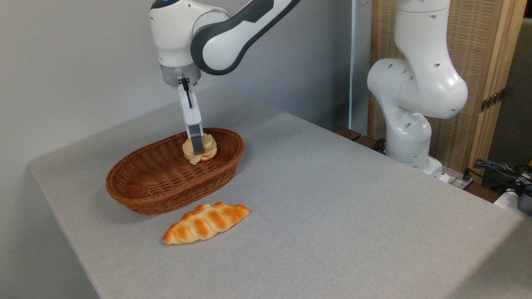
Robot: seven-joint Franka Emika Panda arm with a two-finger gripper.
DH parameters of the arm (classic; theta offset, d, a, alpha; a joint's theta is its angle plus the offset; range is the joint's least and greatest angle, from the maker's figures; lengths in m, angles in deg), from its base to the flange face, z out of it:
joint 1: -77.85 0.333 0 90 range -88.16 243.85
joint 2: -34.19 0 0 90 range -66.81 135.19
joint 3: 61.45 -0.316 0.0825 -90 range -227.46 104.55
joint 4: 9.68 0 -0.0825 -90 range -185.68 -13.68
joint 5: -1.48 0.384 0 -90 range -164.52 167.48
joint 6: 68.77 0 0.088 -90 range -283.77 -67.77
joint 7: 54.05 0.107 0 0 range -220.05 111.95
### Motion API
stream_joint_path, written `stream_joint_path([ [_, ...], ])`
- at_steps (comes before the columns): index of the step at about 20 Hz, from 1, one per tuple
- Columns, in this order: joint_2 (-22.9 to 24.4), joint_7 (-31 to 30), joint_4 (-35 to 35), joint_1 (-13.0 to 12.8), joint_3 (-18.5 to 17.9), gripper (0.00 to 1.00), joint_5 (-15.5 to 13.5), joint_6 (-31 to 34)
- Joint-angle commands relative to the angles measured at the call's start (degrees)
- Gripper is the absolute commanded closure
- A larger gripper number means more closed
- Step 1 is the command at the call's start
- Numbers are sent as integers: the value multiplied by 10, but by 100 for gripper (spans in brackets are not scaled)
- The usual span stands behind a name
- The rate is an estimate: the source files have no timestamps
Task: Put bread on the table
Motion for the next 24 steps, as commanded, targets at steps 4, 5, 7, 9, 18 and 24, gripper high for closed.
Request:
stream_joint_path([
  [4,9,3,29,3,-36,90,4,20],
  [5,9,4,46,3,-53,90,3,41],
  [7,10,5,79,3,-73,90,4,79],
  [9,16,5,106,3,-101,90,6,127],
  [18,59,169,116,3,-225,47,101,325],
  [24,59,170,116,3,-242,0,137,330],
])
